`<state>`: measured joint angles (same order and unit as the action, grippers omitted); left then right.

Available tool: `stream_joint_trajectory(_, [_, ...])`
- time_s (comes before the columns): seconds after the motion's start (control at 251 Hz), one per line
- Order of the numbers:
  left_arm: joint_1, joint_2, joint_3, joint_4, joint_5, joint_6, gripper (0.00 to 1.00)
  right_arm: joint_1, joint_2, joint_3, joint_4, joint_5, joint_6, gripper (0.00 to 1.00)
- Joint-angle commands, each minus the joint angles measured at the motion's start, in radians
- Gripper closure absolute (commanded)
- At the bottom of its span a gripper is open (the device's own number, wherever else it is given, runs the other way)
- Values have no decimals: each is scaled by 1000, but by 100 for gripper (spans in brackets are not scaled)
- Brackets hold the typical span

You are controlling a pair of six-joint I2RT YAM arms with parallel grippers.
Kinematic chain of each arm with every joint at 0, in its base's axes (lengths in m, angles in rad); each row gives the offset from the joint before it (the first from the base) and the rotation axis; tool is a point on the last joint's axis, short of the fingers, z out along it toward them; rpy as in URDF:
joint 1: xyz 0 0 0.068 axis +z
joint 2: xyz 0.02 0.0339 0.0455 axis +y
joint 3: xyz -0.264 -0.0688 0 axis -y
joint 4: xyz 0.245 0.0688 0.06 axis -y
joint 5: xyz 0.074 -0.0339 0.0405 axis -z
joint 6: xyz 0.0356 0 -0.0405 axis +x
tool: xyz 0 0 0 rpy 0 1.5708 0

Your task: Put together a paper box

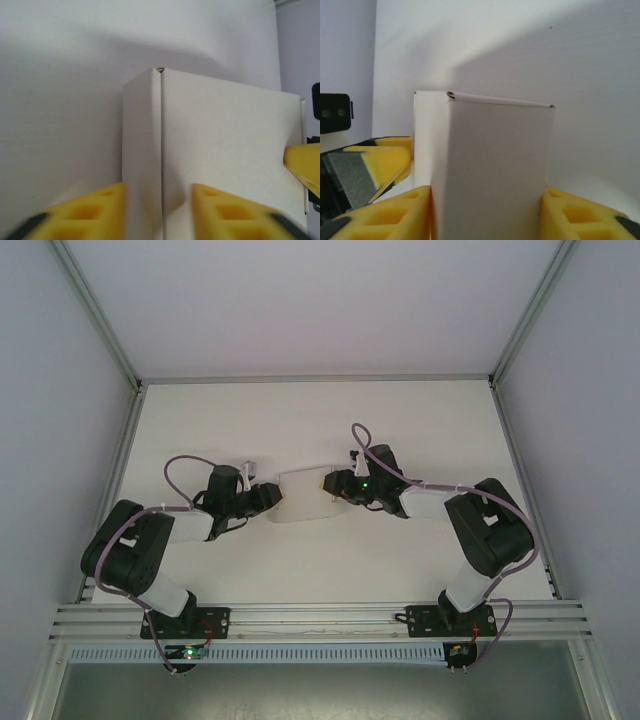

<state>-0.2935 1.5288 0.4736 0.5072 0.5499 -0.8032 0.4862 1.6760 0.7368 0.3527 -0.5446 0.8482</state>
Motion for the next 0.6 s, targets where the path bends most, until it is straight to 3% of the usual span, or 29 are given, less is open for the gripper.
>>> stream_joint_trajectory(0.0, [-14,-111,54,-126,-2,81,49,-14,-65,-19,30,-39,30,57])
stream_joint_trajectory(0.096, [-53,-232,122,-304,-98,184,37,-23,-100,-26,-4,-40,27,59])
stream_joint_trajectory(0.196, [-99,-361,150,-415,-163,332,0,-28,-152,-39,-70,-18,21,59])
stream_joint_trajectory(0.307, [-208,-461,156,-506,-189,603,0,-49,-217,-55,-144,-31,40,57])
stream_joint_trajectory(0.423, [-391,-492,155,-545,-198,829,0,-85,-276,-59,-251,-75,69,60])
stream_joint_trajectory(0.499, [-514,-508,149,-531,-297,940,0,-96,-325,-58,-350,-84,69,60])
stream_joint_trajectory(0.595, [-590,-508,172,-551,-429,1022,0,-109,-398,-58,-452,-81,57,60])
